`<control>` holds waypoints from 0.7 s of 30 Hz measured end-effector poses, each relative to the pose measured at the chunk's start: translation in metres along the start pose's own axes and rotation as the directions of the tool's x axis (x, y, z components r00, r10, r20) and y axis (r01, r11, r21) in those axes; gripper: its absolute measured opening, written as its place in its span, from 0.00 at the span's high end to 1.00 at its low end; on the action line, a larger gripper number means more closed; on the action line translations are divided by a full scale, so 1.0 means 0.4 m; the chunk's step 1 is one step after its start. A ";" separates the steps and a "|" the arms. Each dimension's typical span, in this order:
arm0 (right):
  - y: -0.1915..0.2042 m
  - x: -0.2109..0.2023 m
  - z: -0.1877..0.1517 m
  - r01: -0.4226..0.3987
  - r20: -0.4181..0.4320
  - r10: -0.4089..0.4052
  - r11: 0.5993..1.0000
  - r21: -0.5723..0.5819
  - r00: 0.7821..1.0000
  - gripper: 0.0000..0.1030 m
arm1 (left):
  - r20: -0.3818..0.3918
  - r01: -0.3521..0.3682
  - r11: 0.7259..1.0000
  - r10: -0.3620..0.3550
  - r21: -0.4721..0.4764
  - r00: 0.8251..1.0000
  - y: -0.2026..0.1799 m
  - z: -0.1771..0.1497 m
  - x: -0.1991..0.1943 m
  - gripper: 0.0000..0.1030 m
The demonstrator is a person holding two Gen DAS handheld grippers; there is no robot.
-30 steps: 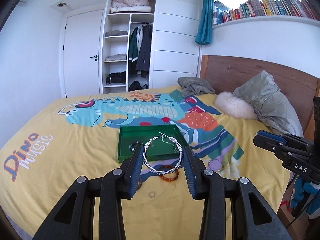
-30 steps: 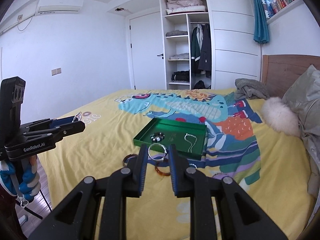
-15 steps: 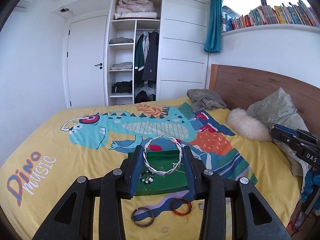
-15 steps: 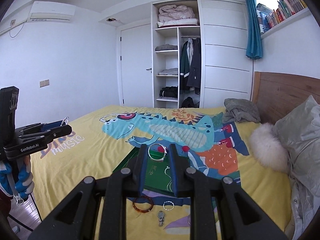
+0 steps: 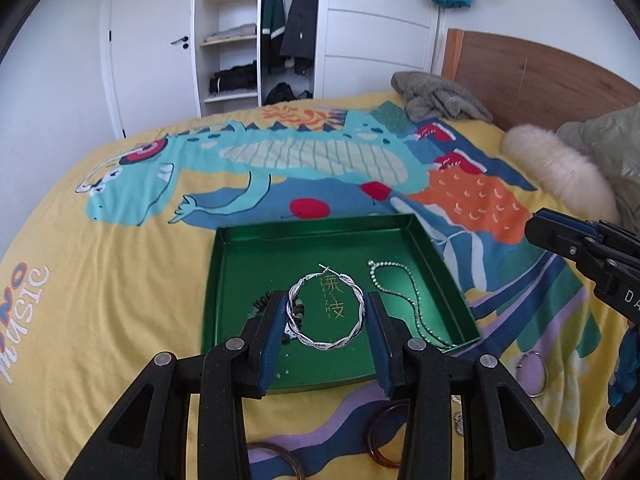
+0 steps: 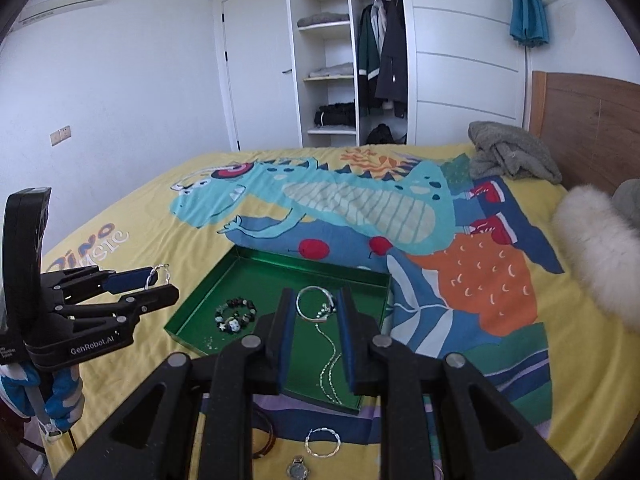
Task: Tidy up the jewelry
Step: 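Lower both held pieces into the green tray and open both tools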
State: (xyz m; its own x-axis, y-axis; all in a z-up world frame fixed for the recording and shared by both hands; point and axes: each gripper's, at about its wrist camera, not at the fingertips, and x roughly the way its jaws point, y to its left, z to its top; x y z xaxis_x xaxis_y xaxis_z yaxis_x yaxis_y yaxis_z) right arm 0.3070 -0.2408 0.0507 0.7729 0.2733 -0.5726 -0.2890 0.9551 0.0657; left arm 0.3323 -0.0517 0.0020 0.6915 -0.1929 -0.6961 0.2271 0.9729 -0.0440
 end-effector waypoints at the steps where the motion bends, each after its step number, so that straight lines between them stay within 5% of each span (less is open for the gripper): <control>1: -0.011 0.044 -0.007 -0.003 -0.022 0.003 1.000 0.005 1.000 0.81 | -0.019 -0.003 1.000 0.003 0.003 1.000 -0.001 0.000 0.036 0.62; 10: -0.065 0.376 -0.101 -0.053 -0.216 0.059 0.998 0.034 0.975 0.81 | -0.140 0.002 0.998 0.007 0.064 0.990 -0.022 -0.023 0.262 0.62; 21: -0.065 0.509 -0.113 -0.014 -0.340 0.001 0.999 -0.037 0.940 0.81 | -0.180 0.015 0.995 0.002 0.096 0.984 -0.029 -0.054 0.342 0.62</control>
State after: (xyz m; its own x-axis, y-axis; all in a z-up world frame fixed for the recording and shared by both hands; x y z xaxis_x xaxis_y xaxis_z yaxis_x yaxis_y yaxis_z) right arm 0.4463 -0.2153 -0.1047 0.5347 0.2188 -0.8162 -0.3204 0.9463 0.0438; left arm 0.4095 -0.0867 -0.1082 0.5574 -0.1648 -0.8138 0.3026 0.9530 0.0143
